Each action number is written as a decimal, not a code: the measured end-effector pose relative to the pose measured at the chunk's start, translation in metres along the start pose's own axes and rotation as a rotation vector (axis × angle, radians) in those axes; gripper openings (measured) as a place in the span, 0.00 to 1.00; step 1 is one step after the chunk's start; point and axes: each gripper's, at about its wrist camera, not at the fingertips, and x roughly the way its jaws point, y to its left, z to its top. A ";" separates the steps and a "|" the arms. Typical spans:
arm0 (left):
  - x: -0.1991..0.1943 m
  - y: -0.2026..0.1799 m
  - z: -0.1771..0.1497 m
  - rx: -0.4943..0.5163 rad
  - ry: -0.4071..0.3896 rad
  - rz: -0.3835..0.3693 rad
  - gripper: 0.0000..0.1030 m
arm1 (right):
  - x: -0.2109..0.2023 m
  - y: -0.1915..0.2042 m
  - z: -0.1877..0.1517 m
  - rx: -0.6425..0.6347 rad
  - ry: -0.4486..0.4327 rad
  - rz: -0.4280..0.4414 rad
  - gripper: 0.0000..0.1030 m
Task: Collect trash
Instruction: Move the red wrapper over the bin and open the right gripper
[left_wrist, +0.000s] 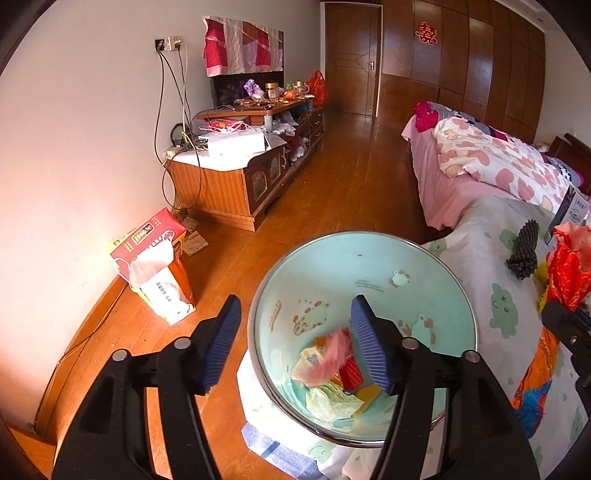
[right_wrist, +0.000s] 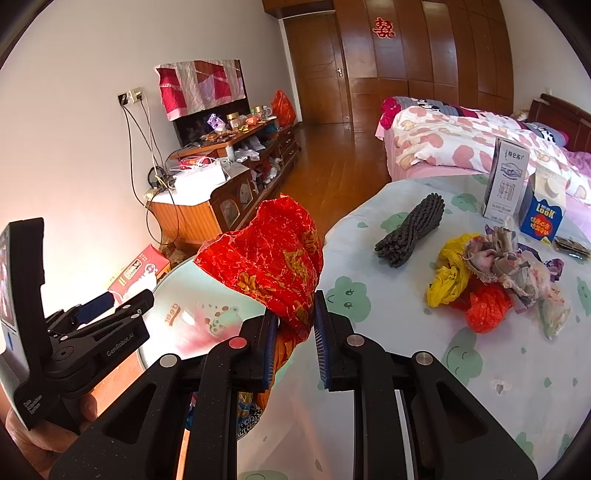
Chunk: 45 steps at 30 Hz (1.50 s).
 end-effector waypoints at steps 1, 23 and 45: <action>-0.002 0.002 0.001 -0.003 -0.005 0.006 0.63 | 0.002 0.002 0.001 -0.006 0.001 -0.001 0.19; -0.013 0.020 0.008 -0.042 -0.031 0.071 0.66 | 0.061 0.030 0.013 -0.081 0.055 -0.005 0.44; -0.021 0.023 0.012 -0.068 -0.034 0.069 0.70 | 0.071 0.022 0.018 -0.085 0.235 0.063 0.80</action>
